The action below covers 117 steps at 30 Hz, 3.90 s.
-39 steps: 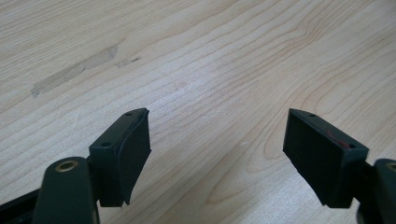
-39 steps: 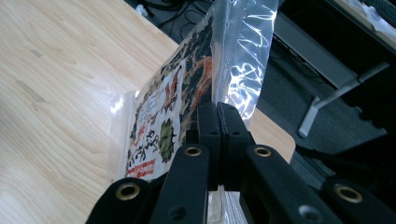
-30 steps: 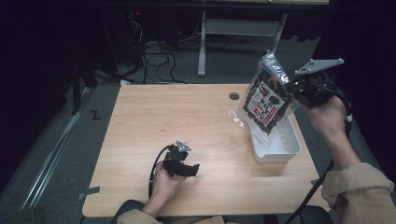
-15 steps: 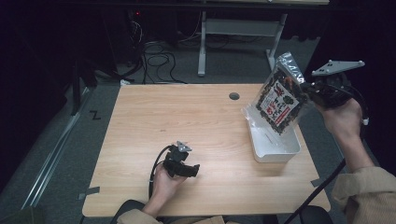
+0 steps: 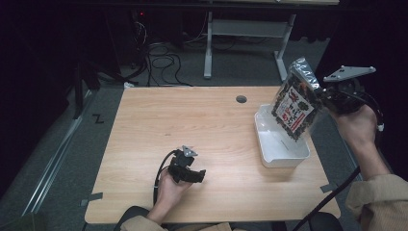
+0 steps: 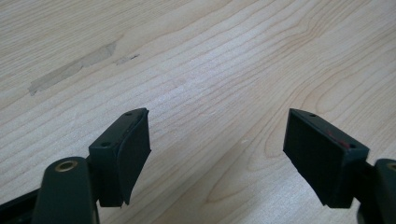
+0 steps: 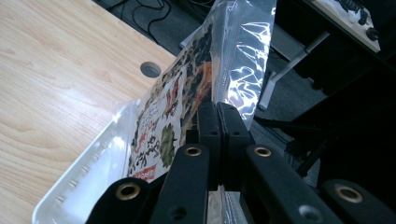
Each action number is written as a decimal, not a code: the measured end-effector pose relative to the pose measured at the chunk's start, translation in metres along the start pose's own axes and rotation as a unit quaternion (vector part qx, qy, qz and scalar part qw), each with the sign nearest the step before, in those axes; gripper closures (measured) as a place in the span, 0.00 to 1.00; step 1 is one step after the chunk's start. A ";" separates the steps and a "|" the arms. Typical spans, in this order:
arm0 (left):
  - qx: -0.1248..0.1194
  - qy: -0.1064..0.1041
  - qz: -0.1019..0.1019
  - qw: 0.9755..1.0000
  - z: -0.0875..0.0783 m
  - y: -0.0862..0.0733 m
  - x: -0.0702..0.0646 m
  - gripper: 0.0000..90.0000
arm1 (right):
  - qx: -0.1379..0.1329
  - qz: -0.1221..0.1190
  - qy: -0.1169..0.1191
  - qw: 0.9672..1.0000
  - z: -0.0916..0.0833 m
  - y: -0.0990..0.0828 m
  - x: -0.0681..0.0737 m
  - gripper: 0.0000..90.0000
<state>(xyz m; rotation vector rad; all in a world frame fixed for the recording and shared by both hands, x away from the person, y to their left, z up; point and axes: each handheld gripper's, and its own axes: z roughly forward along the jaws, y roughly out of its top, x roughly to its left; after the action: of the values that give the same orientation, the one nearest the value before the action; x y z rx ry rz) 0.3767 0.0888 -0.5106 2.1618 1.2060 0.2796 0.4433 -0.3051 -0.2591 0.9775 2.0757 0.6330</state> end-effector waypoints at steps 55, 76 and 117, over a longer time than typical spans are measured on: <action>0.001 0.005 0.005 1.000 0.001 0.000 -0.002 0.26 | 0.051 0.062 0.045 0.996 0.058 -0.059 0.003 0.91; -0.003 0.006 0.003 1.000 0.000 0.000 -0.002 0.26 | 0.051 0.110 0.043 0.992 0.057 -0.067 -0.010 0.68; -0.031 0.008 0.005 0.999 -0.006 -0.001 -0.003 0.27 | -0.059 0.132 0.075 0.987 0.021 -0.059 0.009 0.53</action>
<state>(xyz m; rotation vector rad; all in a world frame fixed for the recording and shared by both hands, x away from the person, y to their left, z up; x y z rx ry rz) 0.3716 0.0888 -0.5062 2.1162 1.1787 0.3353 0.4308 -0.3303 -0.3158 1.1765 2.0258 0.9820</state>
